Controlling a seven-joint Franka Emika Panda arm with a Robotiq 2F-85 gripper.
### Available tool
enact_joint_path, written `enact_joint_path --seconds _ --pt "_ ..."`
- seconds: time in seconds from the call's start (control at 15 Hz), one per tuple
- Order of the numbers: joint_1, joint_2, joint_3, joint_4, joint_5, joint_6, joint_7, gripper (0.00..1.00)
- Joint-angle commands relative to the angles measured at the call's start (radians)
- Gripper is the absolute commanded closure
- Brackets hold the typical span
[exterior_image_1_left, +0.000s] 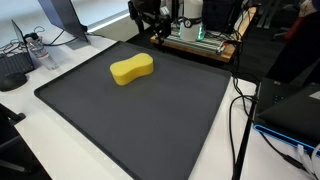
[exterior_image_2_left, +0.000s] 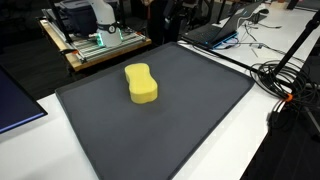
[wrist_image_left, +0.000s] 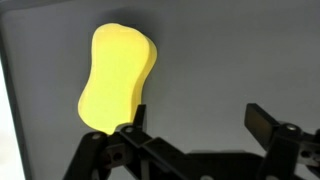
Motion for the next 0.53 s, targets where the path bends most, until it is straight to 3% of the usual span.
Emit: enact_joint_path --seconds 0.0,0.27,0.47 --pt "0.004 0.134 -0.046 0.171 0.003 -0.11 0.052 0.0" --pt "-0.016 0.224 -0.093 0.28 0.037 -0.159 0.026 0.0" --pt "-0.041 0.257 -0.121 0.303 0.04 -0.093 -0.009 0.0"
